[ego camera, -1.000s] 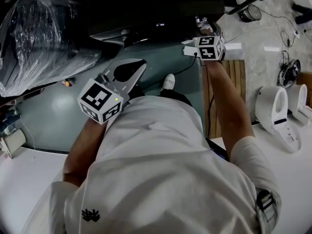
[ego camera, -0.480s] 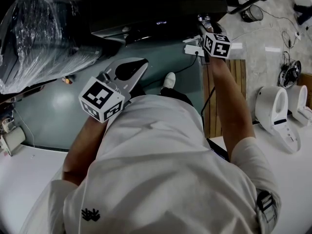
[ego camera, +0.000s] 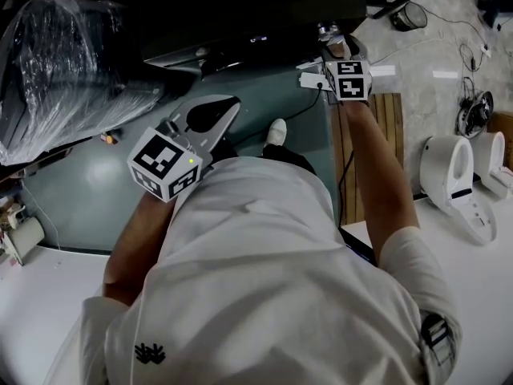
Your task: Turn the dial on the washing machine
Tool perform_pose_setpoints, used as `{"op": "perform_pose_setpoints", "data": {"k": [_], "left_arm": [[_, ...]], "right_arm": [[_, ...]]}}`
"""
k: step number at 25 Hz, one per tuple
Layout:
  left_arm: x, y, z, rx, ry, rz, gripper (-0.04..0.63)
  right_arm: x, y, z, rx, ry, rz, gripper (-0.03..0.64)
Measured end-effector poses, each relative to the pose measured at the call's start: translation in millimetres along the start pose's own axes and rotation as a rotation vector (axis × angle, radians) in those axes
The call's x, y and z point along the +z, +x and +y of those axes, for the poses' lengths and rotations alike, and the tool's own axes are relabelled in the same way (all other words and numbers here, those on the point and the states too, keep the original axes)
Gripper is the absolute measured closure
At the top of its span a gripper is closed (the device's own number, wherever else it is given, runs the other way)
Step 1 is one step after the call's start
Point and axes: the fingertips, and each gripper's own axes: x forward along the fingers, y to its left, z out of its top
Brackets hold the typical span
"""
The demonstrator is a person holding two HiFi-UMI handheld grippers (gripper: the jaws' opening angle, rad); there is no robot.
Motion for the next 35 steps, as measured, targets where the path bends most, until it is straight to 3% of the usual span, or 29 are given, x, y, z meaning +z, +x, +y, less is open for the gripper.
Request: {"op": "perform_pose_setpoints", "data": {"k": [6,11,19,26,31,35], "left_arm": [[4,3,0,-0.009,0.007,0.001,0.538],[3,2,2,-0.002,0.003,0.002,0.538],[2,-2,7,0.008,-0.002,-0.001,0.538],[4,0,6,0.003,0.002,0.000,0.538],[3,1,3,-0.004,0.006,0.005,0.538],[3,1,3,-0.005,0.007,0.006,0.538]], "right_arm": [[2,9,5,-0.060,-0.150,0.007,0.353],[0,17,6,-0.093,-0.174,0.032,0.354],[5,16,2,-0.078,-0.074,0.018,0.354],[6,13,-4,0.013,0.211,-0.034,0.354],[6,12,-5,0.018,0.213,-0.038,0.354],[6,9,-4,0.013,0.145,-0.027,0.353]]}}
